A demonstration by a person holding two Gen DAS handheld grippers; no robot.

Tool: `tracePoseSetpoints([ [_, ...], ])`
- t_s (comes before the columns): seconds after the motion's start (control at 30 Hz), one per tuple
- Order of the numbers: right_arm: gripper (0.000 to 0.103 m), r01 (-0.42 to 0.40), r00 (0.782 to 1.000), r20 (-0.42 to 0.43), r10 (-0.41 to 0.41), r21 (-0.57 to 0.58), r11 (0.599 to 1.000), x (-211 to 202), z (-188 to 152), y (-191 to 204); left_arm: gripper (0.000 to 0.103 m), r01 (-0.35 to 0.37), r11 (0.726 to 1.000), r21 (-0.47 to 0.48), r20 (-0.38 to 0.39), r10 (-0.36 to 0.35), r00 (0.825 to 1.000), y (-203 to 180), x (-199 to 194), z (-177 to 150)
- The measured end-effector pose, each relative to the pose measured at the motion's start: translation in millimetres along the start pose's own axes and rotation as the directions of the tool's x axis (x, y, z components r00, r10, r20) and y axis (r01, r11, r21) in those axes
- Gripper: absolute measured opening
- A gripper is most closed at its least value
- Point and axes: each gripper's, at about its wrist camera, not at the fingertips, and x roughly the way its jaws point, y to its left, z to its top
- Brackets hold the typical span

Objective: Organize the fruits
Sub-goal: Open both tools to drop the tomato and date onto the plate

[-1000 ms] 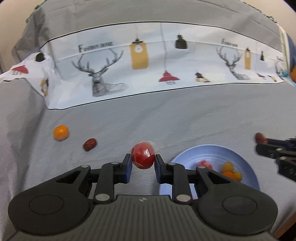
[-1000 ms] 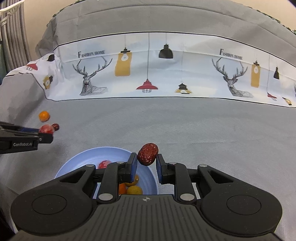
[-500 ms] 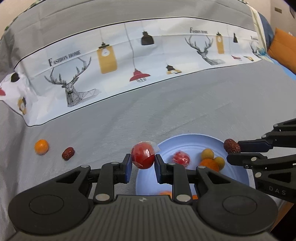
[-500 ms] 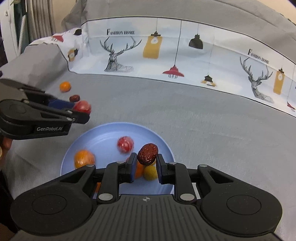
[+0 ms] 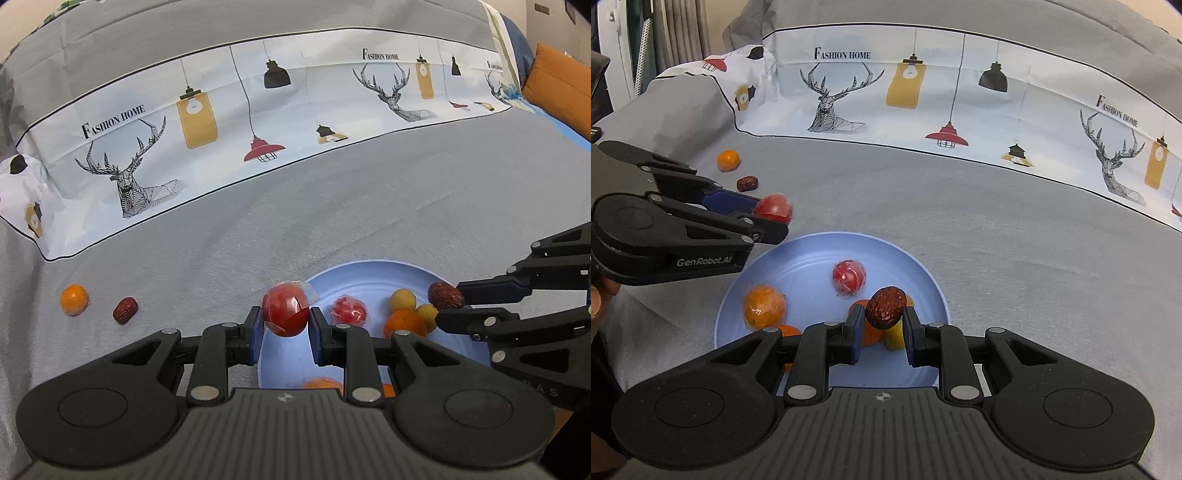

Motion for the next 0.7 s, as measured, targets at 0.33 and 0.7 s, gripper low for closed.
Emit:
tracePoseSetpoints([
  [0.33,0.023,-0.005,1.0,-0.008,0.005,-0.018,1.0,3.9,-0.9,4.9,0.028,0.011,0.999,0.04,0.005,-0.011,1.0,-7.4,1.6,-3.0],
  [0.7,0.029,0.02,1.0,-0.007,-0.02,-0.017,1.0,4.8,0.0,7.4,0.043,0.054,0.998,0.037,0.008,-0.054,0.998,-8.7,1.2,-2.7],
])
